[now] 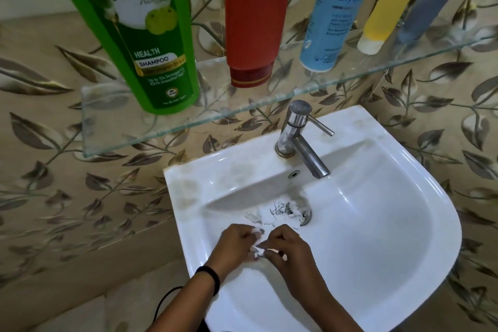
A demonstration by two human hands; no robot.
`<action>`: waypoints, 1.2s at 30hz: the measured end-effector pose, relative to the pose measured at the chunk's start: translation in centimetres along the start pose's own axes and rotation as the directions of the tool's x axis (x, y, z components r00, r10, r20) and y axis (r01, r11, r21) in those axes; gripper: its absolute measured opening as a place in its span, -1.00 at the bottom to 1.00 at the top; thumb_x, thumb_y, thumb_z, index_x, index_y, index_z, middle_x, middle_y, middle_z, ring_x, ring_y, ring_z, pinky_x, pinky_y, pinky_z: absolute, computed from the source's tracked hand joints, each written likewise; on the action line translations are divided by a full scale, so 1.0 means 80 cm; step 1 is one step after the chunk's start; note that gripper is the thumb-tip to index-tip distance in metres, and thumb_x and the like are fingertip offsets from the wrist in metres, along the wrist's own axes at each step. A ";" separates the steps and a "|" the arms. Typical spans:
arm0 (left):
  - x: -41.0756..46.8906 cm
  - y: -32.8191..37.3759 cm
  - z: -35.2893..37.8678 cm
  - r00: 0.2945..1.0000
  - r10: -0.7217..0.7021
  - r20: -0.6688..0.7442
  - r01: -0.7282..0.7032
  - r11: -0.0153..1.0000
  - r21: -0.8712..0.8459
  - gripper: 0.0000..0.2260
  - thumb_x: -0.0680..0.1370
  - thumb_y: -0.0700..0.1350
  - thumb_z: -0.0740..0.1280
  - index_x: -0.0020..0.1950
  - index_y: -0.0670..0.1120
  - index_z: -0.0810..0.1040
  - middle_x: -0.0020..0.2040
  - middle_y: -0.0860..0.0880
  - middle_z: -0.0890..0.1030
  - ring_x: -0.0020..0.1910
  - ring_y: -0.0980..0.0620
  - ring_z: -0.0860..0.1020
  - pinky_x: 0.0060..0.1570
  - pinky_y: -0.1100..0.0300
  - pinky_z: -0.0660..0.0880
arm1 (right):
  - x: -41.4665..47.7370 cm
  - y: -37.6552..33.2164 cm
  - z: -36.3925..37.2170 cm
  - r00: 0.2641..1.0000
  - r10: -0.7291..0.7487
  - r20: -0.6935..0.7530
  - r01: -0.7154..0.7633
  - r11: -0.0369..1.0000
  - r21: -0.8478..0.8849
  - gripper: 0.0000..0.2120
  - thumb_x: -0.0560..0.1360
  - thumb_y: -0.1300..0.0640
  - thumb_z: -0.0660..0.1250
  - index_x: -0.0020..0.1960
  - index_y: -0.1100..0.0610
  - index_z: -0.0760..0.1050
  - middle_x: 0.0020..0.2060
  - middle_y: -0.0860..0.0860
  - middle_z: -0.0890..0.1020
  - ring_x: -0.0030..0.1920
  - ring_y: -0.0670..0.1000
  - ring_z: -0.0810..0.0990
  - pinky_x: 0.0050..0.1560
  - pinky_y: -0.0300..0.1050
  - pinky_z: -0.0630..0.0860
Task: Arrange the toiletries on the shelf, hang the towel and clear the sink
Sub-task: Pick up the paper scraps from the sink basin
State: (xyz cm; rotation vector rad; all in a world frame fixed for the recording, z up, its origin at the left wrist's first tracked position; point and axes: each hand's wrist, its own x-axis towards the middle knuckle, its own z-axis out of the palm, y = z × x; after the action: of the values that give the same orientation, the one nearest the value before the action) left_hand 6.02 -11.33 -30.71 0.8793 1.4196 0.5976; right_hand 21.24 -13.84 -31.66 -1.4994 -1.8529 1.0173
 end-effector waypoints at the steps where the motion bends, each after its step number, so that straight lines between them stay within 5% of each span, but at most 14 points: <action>1: -0.004 0.000 0.001 0.993 -0.062 0.099 0.069 0.995 -0.068 -0.78 0.58 -0.12 0.28 -0.22 -0.12 0.62 -0.35 -0.03 0.60 -0.42 0.14 0.61 -0.31 0.27 0.59 | -0.003 -0.002 0.001 1.000 0.027 -0.012 -0.026 0.998 0.051 -0.76 0.40 0.29 0.41 -0.13 -0.05 0.64 -0.24 -0.21 0.53 -0.18 -0.19 0.54 -0.19 -0.44 0.36; 4: -0.010 -0.004 0.001 0.970 -0.115 0.213 0.147 0.979 -0.140 -0.73 0.57 0.01 0.28 -0.08 -0.16 0.66 -0.23 -0.06 0.69 -0.26 0.05 0.68 -0.18 0.23 0.62 | -0.005 -0.006 0.007 0.991 0.124 -0.049 -0.118 0.986 0.120 -0.74 0.40 0.31 0.37 -0.14 -0.06 0.55 -0.27 -0.08 0.63 -0.20 -0.11 0.60 -0.23 -0.37 0.42; 8: -0.007 0.000 -0.003 0.995 0.014 0.096 -0.007 0.998 -0.067 -0.84 0.55 -0.19 0.31 -0.07 -0.15 0.70 -0.25 -0.03 0.66 -0.34 0.20 0.58 -0.24 0.39 0.53 | 0.023 0.003 -0.005 0.979 0.184 0.086 -0.198 0.957 0.209 -0.62 0.38 0.44 0.26 -0.13 -0.06 0.48 -0.32 -0.10 0.70 -0.29 -0.17 0.64 -0.26 -0.36 0.47; 12: -0.006 0.007 -0.011 0.965 0.180 -0.191 -0.147 0.974 0.175 -0.83 0.50 -0.34 0.31 -0.14 -0.16 0.68 -0.23 -0.08 0.67 -0.29 0.15 0.64 -0.32 0.38 0.52 | 0.078 0.019 -0.006 0.988 0.142 -0.064 -0.142 0.990 -0.001 -0.75 0.43 0.41 0.27 -0.03 0.13 0.58 -0.12 0.00 0.66 -0.04 -0.02 0.62 0.00 -0.28 0.48; 15: -0.005 0.012 -0.024 0.941 0.243 -0.236 -0.189 0.955 0.228 -0.79 0.50 -0.37 0.29 -0.10 -0.13 0.68 -0.27 0.01 0.65 -0.23 0.19 0.65 -0.21 0.36 0.56 | 0.106 0.024 0.018 0.987 0.099 0.129 -0.071 0.977 -0.203 -0.72 0.45 0.31 0.34 0.15 0.24 0.55 0.09 0.15 0.56 0.11 0.10 0.54 0.17 -0.12 0.43; 18: -0.004 0.012 -0.032 0.935 0.241 -0.259 -0.188 0.959 0.214 -0.83 0.51 -0.37 0.29 -0.05 -0.23 0.67 -0.28 0.07 0.61 -0.23 0.22 0.63 -0.19 0.43 0.56 | 0.111 0.019 0.029 0.978 0.080 0.191 -0.022 0.958 -0.285 -0.82 0.43 0.35 0.29 -0.02 0.25 0.61 -0.02 0.20 0.61 0.01 0.13 0.58 0.04 -0.06 0.47; 21: -0.004 0.012 -0.033 0.935 0.234 -0.266 -0.188 0.964 0.189 -0.81 0.51 -0.34 0.31 0.04 -0.18 0.67 -0.19 0.00 0.65 -0.07 0.00 0.66 0.00 0.15 0.61 | 0.098 0.024 0.001 0.984 0.146 0.099 -0.135 0.985 -0.108 -0.85 0.38 0.42 0.32 -0.11 0.26 0.59 -0.17 0.18 0.67 -0.23 -0.07 0.58 -0.18 -0.27 0.46; 24: -0.004 0.014 -0.031 0.939 0.219 -0.267 -0.185 0.972 0.146 -0.79 0.51 -0.35 0.31 0.05 -0.17 0.66 -0.16 -0.05 0.66 -0.05 -0.05 0.67 0.05 0.03 0.61 | 0.058 0.047 -0.044 0.908 0.226 0.353 -0.189 0.973 -0.134 -0.69 0.32 0.40 0.41 0.04 0.20 0.58 -0.08 0.02 0.57 -0.18 -0.20 0.51 -0.21 -0.50 0.38; 26: -0.003 0.013 -0.030 0.942 0.213 -0.260 -0.181 0.973 0.142 -0.79 0.51 -0.36 0.30 0.05 -0.17 0.67 -0.20 -0.03 0.66 -0.10 -0.01 0.66 0.04 0.03 0.61 | 0.023 0.062 -0.048 0.844 0.300 0.444 -0.184 0.941 -0.286 -0.58 0.32 0.35 0.41 0.15 0.11 0.57 0.01 -0.03 0.50 0.01 -0.10 0.49 0.00 -0.33 0.43; 28: -0.001 0.013 -0.031 0.945 0.207 -0.252 -0.178 0.975 0.132 -0.79 0.51 -0.36 0.30 0.03 -0.17 0.67 -0.23 -0.01 0.65 -0.10 -0.01 0.66 0.04 0.03 0.60 | -0.004 0.067 -0.036 0.881 0.304 0.362 -0.206 0.936 -0.284 -0.64 0.34 0.38 0.32 0.10 0.14 0.58 0.03 0.02 0.57 0.08 -0.02 0.54 0.10 -0.14 0.46; 33: -0.003 0.016 -0.031 0.948 0.204 -0.244 -0.185 0.978 0.100 -0.79 0.52 -0.36 0.30 0.04 -0.17 0.66 -0.28 -0.02 0.62 0.00 -0.13 0.66 0.05 0.01 0.59 | -0.021 0.058 -0.027 0.925 0.212 0.315 -0.120 0.951 -0.286 -0.82 0.32 0.37 0.28 -0.18 0.18 0.60 -0.13 0.05 0.63 -0.11 -0.01 0.61 -0.03 0.00 0.52; 36: -0.005 0.016 -0.031 0.950 0.204 -0.238 -0.185 0.978 0.099 -0.80 0.52 -0.35 0.31 0.07 -0.17 0.65 -0.26 -0.02 0.62 0.00 -0.12 0.66 0.03 0.06 0.59 | -0.011 0.056 -0.033 0.941 0.203 0.270 -0.154 0.969 -0.192 -0.78 0.37 0.34 0.28 -0.14 0.08 0.60 0.06 -0.05 0.60 0.00 0.03 0.59 0.12 -0.03 0.49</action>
State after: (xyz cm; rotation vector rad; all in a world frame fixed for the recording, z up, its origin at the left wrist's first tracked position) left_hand 3.76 -10.48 -29.27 1.0408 1.5986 0.8306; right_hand 26.04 -13.69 -33.81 -1.7210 -2.0759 1.2468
